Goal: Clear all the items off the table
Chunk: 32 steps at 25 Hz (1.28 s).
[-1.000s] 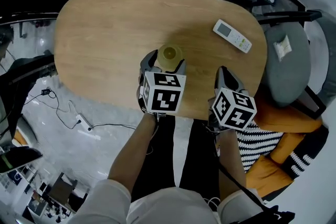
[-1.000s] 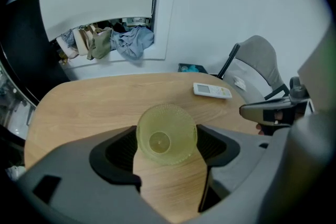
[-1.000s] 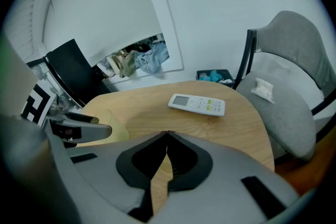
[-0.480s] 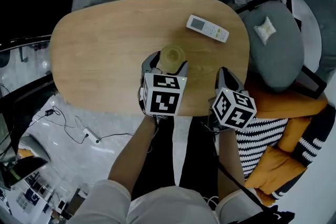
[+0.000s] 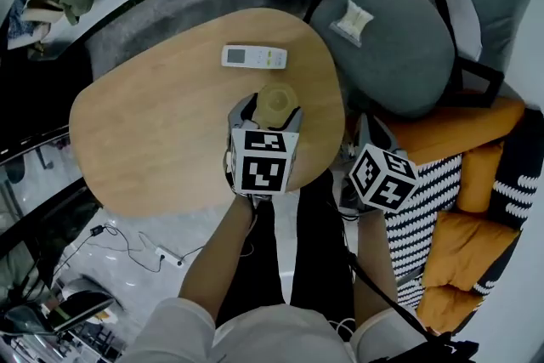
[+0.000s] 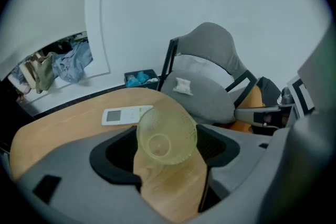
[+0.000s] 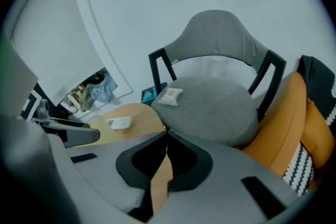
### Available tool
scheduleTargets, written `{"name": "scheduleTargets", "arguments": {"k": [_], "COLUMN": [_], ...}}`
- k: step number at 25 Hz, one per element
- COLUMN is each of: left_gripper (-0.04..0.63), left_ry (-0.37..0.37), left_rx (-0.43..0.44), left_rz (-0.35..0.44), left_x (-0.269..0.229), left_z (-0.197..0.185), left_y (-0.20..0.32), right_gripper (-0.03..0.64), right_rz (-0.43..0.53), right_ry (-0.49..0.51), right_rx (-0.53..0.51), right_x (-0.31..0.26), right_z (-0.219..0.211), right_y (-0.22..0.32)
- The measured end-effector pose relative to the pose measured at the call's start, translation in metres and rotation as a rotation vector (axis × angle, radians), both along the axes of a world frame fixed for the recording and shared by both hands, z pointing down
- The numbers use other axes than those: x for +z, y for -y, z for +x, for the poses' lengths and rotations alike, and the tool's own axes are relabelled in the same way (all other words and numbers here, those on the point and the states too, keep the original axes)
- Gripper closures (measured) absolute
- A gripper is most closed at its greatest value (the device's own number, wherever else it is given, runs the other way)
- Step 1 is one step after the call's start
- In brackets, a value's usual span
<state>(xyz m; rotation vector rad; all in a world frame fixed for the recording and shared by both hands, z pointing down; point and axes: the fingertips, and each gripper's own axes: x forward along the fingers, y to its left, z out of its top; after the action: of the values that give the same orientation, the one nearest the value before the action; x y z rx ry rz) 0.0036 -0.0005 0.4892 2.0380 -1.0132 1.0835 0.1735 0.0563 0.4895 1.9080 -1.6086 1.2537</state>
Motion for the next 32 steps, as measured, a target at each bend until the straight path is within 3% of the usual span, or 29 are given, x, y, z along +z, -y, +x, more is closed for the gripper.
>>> {"name": "scheduleTargets", "arguments": {"k": [9, 16, 23, 32], "left_gripper": [0.241, 0.241, 0.241, 0.241], "left_ry": [-0.024, -0.048, -0.04, -0.02], "left_rx": [0.145, 0.214, 0.264, 0.278], "left_rz": [0.008, 0.018, 0.04, 0.053], "left_x": [0.007, 0.012, 0.021, 0.044], "left_z": [0.127, 0.212, 0.269, 0.306], "left_y": [-0.001, 0.024, 0.059, 0.089], "right_gripper": [0.594, 0.592, 0.592, 0.592], "right_rz": [-0.008, 0.009, 0.011, -0.022], "right_ry": [0.004, 0.014, 0.016, 0.022], "right_rx": [0.118, 0.146, 0.156, 0.159], "right_x": [0.011, 0.02, 0.031, 0.05], "right_z": [0.096, 0.147, 0.187, 0.215], "right_y": [-0.033, -0.021, -0.005, 0.002]}}
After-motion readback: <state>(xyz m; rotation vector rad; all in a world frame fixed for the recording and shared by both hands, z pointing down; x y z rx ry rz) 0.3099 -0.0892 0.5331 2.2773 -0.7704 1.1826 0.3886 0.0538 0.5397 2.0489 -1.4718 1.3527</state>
